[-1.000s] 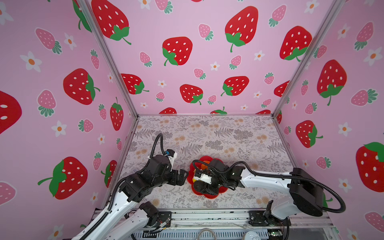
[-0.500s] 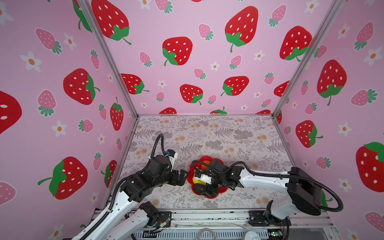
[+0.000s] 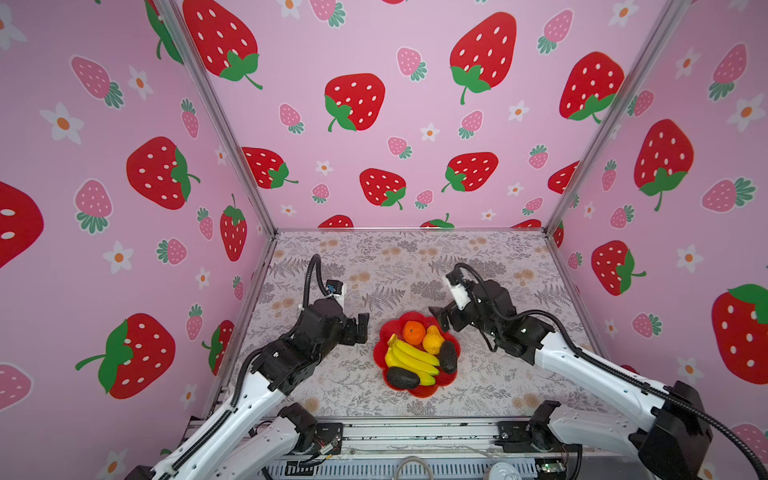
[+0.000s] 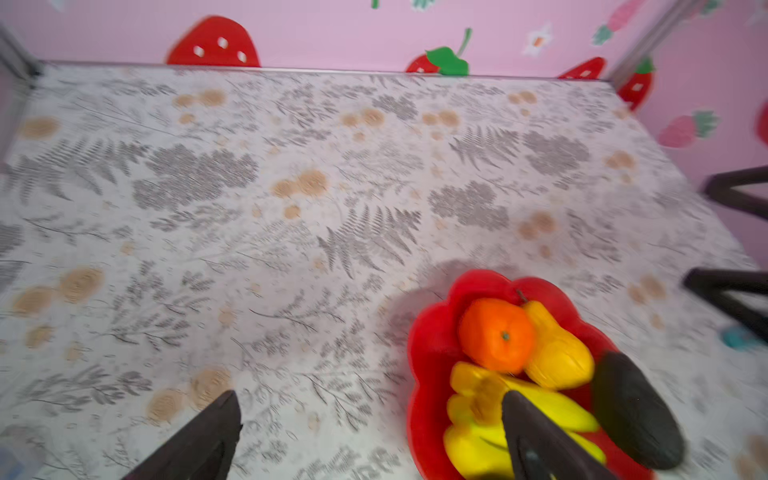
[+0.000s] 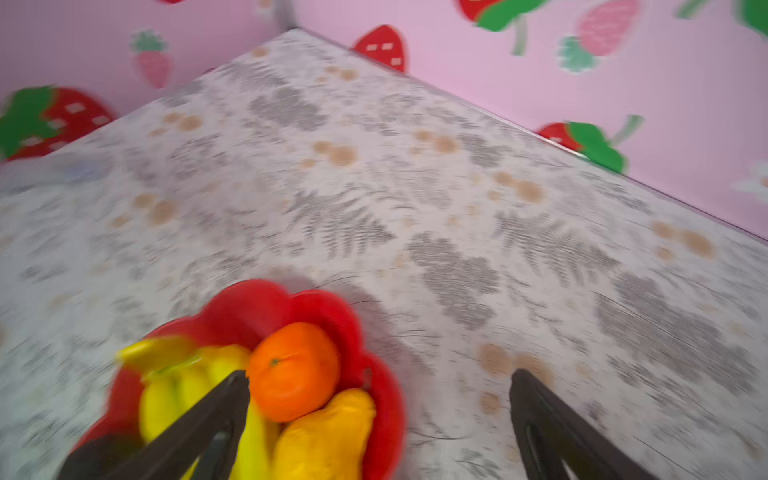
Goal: Place and organize the fake fruits in the fruit bowl
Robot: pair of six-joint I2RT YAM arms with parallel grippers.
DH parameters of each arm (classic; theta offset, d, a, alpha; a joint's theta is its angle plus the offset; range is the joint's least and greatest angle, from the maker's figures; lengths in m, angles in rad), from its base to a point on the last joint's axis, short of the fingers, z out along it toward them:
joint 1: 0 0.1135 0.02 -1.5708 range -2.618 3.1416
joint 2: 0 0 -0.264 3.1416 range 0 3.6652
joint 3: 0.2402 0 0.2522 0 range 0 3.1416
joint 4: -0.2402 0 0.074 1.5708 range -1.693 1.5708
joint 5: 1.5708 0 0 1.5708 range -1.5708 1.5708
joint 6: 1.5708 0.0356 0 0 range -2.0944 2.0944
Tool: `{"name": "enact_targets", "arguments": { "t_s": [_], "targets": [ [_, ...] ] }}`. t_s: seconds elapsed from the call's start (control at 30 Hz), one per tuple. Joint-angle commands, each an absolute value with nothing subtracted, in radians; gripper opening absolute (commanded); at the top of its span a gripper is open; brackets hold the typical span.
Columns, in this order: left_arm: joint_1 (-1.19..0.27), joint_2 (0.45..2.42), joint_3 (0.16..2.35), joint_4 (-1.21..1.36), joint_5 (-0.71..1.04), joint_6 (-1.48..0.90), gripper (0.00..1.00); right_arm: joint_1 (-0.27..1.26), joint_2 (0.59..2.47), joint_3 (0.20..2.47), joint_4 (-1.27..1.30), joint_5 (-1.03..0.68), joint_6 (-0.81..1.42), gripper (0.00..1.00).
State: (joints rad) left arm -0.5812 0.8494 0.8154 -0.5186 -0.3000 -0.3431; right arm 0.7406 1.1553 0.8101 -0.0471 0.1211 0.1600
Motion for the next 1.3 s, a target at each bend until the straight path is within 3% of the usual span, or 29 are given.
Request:
{"name": "enact_targets", "arguments": {
  "t_s": [0.0,0.13,0.27,0.47,0.63,0.8,0.97,1.13,1.17,1.27],
  "targets": [
    [-0.492,1.001,0.823,-0.307,-0.645,-0.298,0.99,0.540,1.161,0.742,0.089,0.340,0.327,0.99],
    [-0.384,1.152,0.732,-0.079,-0.741,-0.317,0.99,0.286,1.135,0.570,0.380,0.275,0.393,0.99],
    [-0.331,1.260,0.634,0.223,-0.841,-0.150,0.99,0.181,1.162,0.482,0.518,0.388,0.285,0.99],
    [-0.148,1.431,0.492,0.620,-0.530,-0.031,0.99,0.153,1.293,0.390,0.731,0.395,0.134,0.99],
    [-0.031,1.549,0.404,0.866,-0.287,-0.088,0.99,0.149,1.423,0.307,1.047,0.304,0.056,0.99],
    [-0.031,1.541,0.409,0.841,-0.174,-0.036,1.00,0.140,1.560,0.316,1.174,0.238,0.021,0.99],
    [-0.092,1.531,0.304,1.026,-0.138,0.058,0.97,0.113,1.547,0.309,1.159,0.167,0.024,0.99],
    [-0.059,1.551,0.423,0.838,-0.208,-0.013,0.97,0.115,1.552,0.308,1.167,0.164,0.020,0.99],
    [-0.014,1.555,0.460,0.755,-0.151,-0.058,0.97,0.114,1.551,0.308,1.167,0.165,0.020,0.99],
    [-0.001,1.536,0.409,0.827,-0.129,-0.057,0.97,0.116,1.551,0.307,1.170,0.167,0.019,0.99]
  ]
}}
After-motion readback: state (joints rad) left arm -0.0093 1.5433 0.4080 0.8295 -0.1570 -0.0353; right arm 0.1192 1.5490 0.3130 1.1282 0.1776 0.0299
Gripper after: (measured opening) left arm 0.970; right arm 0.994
